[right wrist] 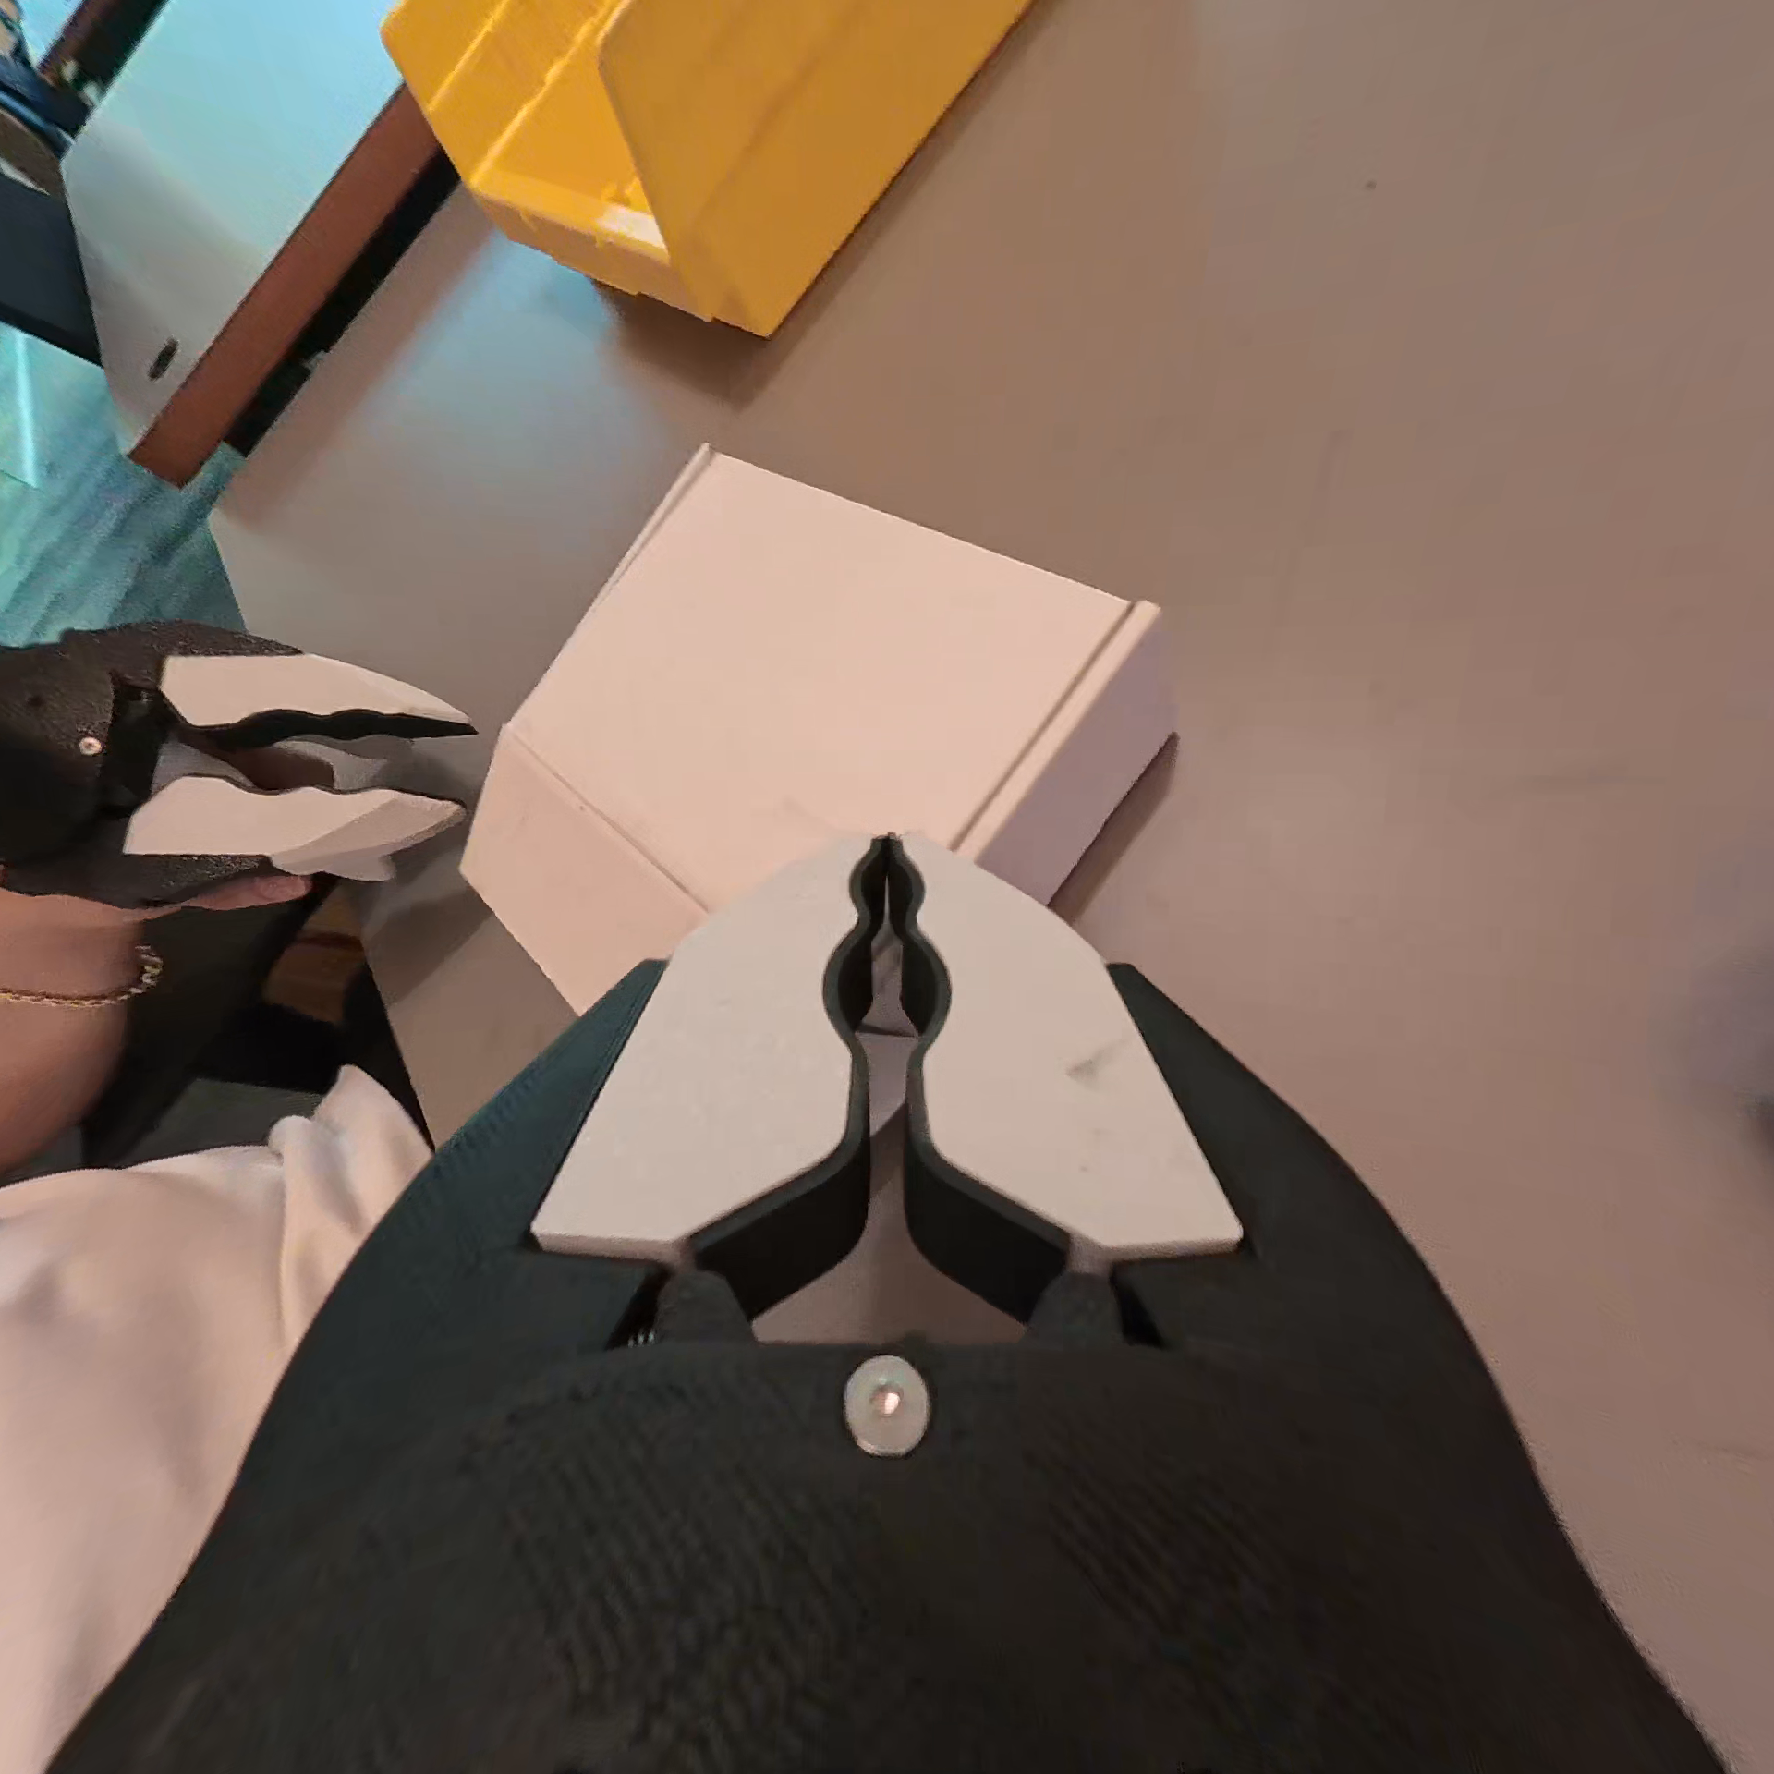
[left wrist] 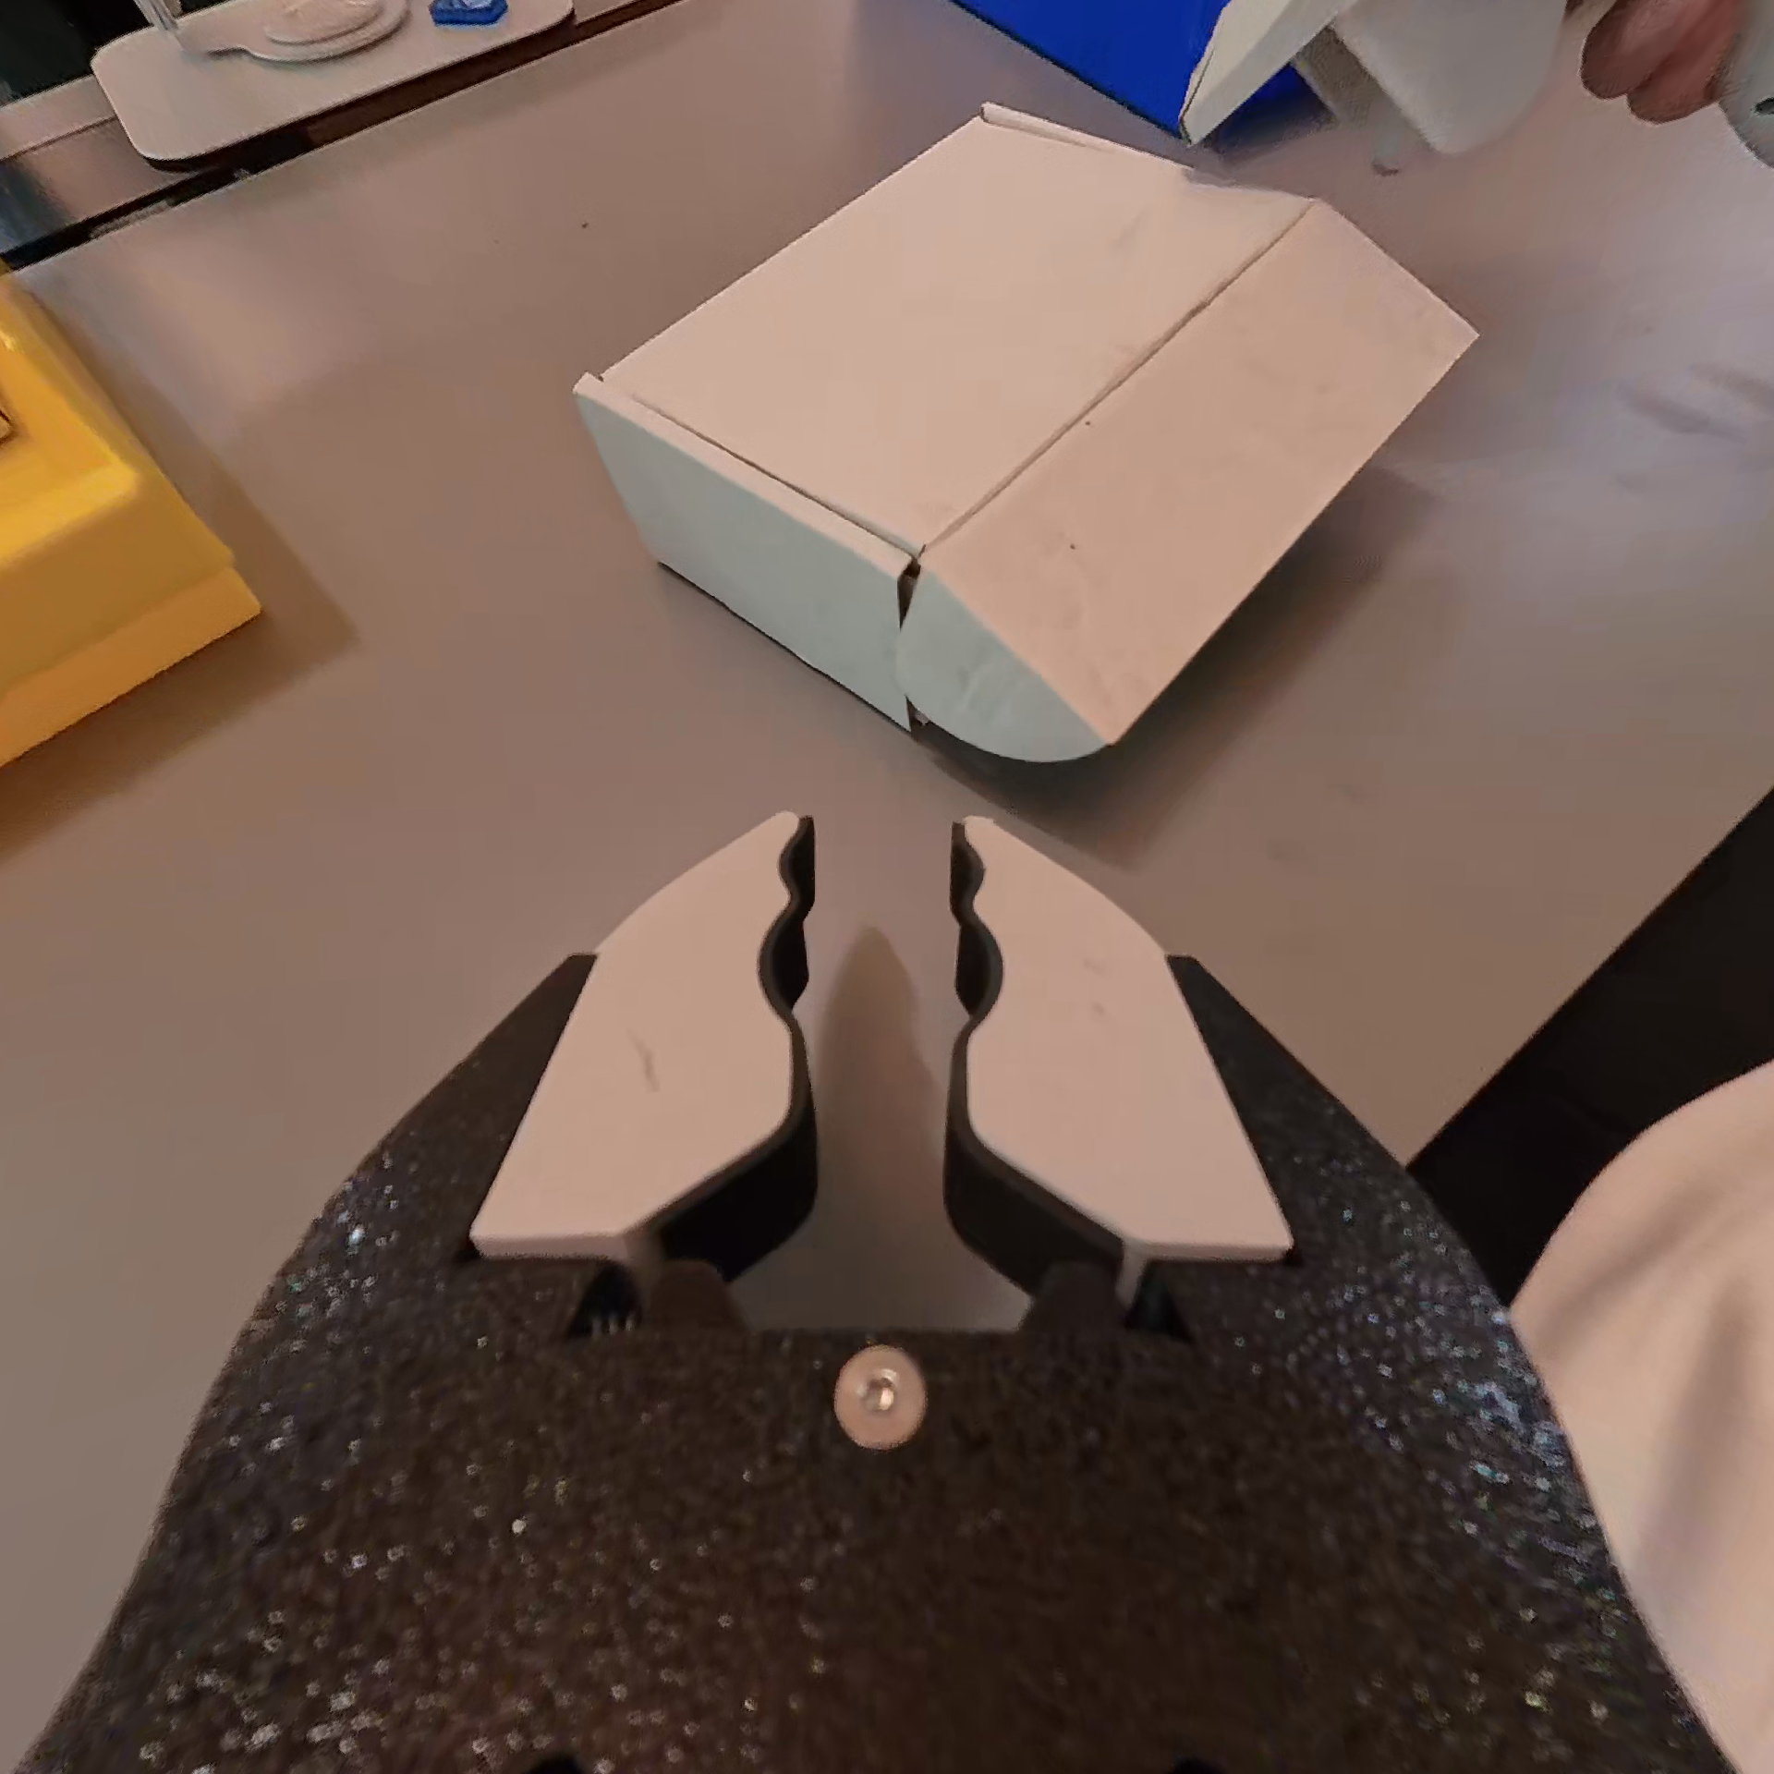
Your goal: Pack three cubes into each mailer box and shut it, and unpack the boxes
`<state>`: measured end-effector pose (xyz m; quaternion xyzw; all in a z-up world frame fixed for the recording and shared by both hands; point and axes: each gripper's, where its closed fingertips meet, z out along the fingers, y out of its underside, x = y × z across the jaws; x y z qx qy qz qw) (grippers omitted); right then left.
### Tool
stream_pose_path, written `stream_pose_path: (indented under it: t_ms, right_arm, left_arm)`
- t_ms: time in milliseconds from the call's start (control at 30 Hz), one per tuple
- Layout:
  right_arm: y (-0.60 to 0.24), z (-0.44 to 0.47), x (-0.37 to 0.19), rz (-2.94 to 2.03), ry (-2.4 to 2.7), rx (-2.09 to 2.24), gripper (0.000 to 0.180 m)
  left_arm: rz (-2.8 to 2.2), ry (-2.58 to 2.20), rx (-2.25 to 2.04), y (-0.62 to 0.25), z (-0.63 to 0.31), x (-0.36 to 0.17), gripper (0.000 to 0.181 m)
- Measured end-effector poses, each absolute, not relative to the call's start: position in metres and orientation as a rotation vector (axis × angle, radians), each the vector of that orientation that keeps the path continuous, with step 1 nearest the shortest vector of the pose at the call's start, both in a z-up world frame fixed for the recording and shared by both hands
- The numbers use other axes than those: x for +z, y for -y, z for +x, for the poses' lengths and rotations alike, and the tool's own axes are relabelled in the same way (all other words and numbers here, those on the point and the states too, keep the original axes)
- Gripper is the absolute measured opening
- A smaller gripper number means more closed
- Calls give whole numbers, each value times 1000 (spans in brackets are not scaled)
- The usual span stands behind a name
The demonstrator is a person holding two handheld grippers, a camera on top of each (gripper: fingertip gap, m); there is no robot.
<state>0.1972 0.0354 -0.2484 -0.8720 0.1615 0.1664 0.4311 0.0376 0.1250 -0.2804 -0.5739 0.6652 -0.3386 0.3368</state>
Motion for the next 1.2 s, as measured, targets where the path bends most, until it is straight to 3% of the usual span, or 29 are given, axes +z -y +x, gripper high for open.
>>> stream_pose_path:
  t_ms: [167,567,633,700,867,1033,1200]
  right_arm:
    - [-34,198,-255,-2169,-402,633,0]
    - [-32,199,-256,-2211,-278,634,0]
    - [-31,199,-256,-2182,-263,671,0]
    - [-30,200,-255,-2159,-242,687,0]
    - [-32,199,-254,-2085,-228,744,0]
    - [-24,207,-257,-2146,-208,644,0]
    - [-13,218,-263,-2162,-232,595,0]
  left_arm:
    - [-1506,-1761,-858,-131,47,-286,25]
    - [-1420,-1743,-853,-154,77,-264,27]
    - [-1185,-1774,-845,-152,84,-242,37]
    - [-898,-1820,-747,-151,91,-227,60]
    - [-186,-1955,-158,-164,112,-246,98]
    - [119,-1967,-20,-159,136,-269,104]
    - [223,-1897,-63,-134,159,-245,112]
